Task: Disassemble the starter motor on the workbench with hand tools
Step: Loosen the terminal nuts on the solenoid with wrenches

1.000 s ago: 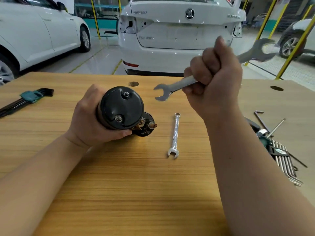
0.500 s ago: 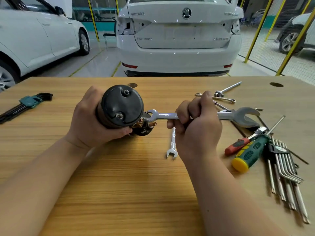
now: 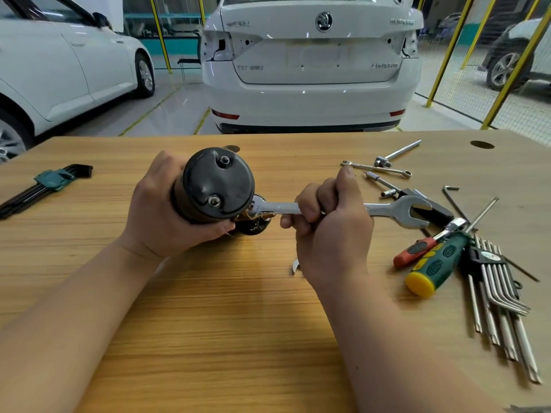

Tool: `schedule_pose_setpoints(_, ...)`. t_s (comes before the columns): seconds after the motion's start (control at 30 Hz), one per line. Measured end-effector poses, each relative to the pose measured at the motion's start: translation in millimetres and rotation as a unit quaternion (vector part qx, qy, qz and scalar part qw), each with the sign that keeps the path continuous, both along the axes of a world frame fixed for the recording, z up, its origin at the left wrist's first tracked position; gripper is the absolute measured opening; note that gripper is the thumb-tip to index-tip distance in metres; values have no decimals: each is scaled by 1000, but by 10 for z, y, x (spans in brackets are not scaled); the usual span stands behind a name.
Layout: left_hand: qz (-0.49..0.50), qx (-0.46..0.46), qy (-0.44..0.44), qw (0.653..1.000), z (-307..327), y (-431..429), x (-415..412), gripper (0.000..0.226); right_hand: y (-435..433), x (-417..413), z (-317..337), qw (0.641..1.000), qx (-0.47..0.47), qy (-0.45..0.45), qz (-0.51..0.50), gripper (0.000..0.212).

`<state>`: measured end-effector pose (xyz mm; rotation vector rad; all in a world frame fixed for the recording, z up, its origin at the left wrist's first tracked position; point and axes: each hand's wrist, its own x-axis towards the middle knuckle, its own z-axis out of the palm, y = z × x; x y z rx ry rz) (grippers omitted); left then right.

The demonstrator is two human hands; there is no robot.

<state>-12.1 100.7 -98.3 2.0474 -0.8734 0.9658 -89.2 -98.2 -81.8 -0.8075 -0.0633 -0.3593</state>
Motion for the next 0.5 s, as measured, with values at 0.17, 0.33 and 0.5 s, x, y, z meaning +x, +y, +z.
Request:
schedule_pose_setpoints(0.17, -9, -6, -7, 1000, 8, -3, -17, 83, -34, 10, 11, 1000, -11, -3, -8, 61)
schedule_pose_setpoints(0.33, 4, -3, -21, 1000, 10, -14, 12, 86, 12, -39, -18, 997, -38, -14, -59, 57)
schedule_pose_setpoints(0.5, 11, 1, -29, 1000, 19, -32, 30, 92, 69, -89, -57, 996, -24, -2, -91, 54)
